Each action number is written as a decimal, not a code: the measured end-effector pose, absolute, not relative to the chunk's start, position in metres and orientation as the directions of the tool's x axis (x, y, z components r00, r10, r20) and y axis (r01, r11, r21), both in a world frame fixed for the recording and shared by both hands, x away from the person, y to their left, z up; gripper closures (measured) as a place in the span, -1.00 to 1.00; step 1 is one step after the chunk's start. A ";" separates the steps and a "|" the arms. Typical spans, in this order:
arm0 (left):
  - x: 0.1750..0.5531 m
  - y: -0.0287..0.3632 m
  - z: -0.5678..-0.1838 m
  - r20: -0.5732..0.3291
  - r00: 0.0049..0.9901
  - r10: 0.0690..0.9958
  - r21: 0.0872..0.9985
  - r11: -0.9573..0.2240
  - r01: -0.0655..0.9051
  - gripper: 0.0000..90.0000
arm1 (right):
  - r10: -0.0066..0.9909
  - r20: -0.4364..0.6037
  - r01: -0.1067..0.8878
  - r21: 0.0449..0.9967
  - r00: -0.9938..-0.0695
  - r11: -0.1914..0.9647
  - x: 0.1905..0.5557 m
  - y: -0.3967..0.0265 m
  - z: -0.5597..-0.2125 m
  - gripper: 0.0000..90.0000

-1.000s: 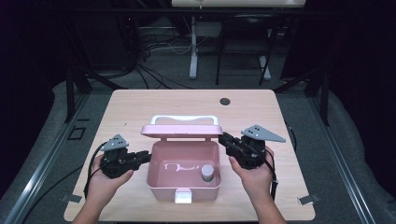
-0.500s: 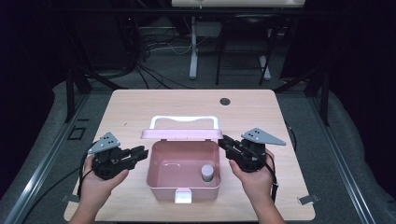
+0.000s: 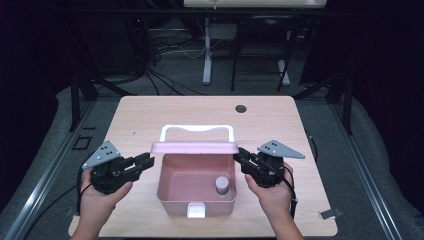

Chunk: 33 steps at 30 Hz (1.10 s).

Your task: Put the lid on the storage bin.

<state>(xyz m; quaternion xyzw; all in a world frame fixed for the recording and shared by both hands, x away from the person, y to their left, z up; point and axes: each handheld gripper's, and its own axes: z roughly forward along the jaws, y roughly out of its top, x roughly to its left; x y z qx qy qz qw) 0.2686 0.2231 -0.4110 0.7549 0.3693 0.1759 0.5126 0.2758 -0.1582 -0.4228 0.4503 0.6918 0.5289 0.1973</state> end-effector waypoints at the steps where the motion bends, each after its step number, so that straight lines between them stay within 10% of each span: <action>1: 0.266 0.223 -0.409 -0.105 0.665 0.739 0.911 -0.196 0.362 0.64 | 0.831 0.205 0.416 0.909 -0.517 0.035 0.276 -0.158 -0.423 0.70; 33: 0.268 0.220 -0.406 -0.085 0.664 0.743 0.936 -0.169 0.309 0.82 | 0.829 0.208 0.415 0.909 -0.520 0.032 0.270 -0.166 -0.421 0.70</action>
